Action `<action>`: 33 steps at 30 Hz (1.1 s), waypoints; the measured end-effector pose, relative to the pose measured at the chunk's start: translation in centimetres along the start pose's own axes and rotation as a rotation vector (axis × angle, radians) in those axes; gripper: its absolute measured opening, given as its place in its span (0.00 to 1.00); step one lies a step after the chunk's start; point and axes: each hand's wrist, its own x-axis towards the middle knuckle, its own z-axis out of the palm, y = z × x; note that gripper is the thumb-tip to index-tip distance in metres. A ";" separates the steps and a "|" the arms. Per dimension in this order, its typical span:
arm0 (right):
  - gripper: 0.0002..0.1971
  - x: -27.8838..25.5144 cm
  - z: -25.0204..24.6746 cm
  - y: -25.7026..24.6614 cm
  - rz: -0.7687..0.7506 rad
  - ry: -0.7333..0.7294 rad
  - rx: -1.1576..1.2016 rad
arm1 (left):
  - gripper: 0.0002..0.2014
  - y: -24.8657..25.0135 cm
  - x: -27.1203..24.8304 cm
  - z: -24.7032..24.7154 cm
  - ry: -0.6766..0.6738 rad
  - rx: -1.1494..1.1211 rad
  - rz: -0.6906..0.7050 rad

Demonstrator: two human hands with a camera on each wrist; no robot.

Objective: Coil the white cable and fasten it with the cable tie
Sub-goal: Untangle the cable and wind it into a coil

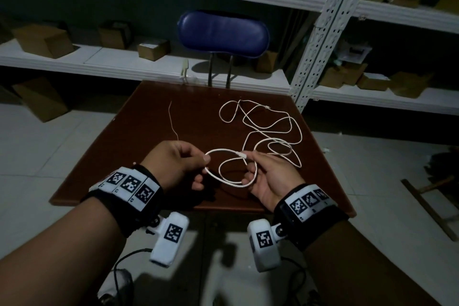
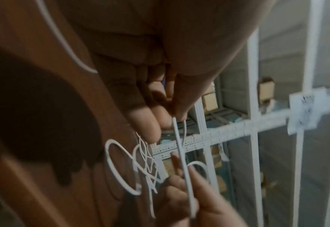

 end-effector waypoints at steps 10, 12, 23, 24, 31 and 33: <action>0.13 -1.1 -0.5 -0.3 0.067 -0.108 -0.294 | 0.04 -0.4 0.1 0.1 -0.031 0.466 0.133; 0.13 -1.2 -0.7 -0.1 0.091 -0.143 -0.344 | 0.05 -0.7 0.4 0.1 -0.041 0.576 0.223; 0.12 -1.2 -1.5 0.9 0.079 -0.275 -0.476 | 0.09 -1.6 1.6 -0.2 0.016 0.853 0.591; 0.13 -1.3 -1.6 0.8 0.071 -0.276 -0.485 | 0.12 -1.6 1.7 -0.1 -0.002 0.890 0.652; 0.14 -1.1 -1.8 0.8 0.102 -0.263 -0.458 | 0.32 -1.7 1.7 0.4 -0.190 1.190 0.756; 0.14 -1.1 -2.0 0.8 0.124 -0.274 -0.476 | 0.38 -1.9 1.9 0.4 -0.199 1.249 0.762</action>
